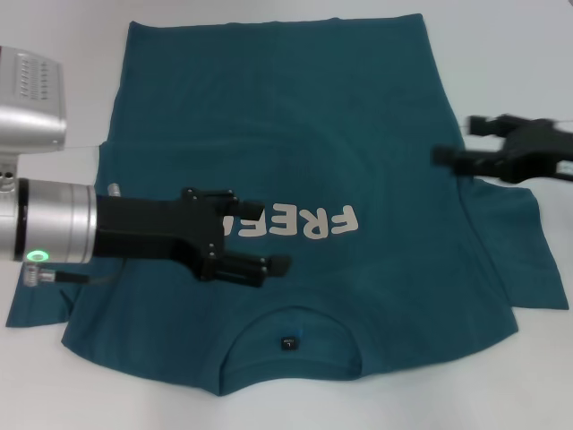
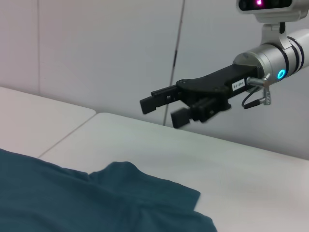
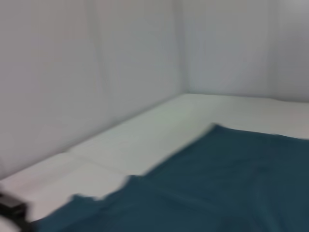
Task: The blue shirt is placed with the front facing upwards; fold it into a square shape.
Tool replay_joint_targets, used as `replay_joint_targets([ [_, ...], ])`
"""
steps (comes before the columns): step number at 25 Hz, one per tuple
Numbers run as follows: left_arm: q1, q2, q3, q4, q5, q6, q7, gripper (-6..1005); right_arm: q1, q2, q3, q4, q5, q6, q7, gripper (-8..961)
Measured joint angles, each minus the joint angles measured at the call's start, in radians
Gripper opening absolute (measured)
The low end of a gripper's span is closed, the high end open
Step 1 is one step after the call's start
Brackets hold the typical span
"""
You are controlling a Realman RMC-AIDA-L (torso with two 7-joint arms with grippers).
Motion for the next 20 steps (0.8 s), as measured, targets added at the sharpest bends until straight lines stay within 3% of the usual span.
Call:
replay_joint_targets([
  [5,0.0,-0.03,-0.004,0.0,0.0,-0.028,-0.006,934,0.009,-0.027,0.079,-0.006,-0.105,0.041,0.151,930],
  [12,-0.004,-0.065,-0.01,0.0,0.0,-0.052,-0.013,934,0.038,-0.066,0.113,0.0,-0.346,0.047,0.377,929],
  [16,-0.007,-0.082,-0.01,0.0,0.0,-0.053,-0.02,934,0.063,-0.073,0.141,-0.008,-0.487,-0.013,0.466,929],
  [20,-0.007,-0.093,-0.01,0.002,0.0,-0.059,-0.018,934,0.069,-0.076,0.195,-0.029,-0.524,-0.083,0.484,929],
])
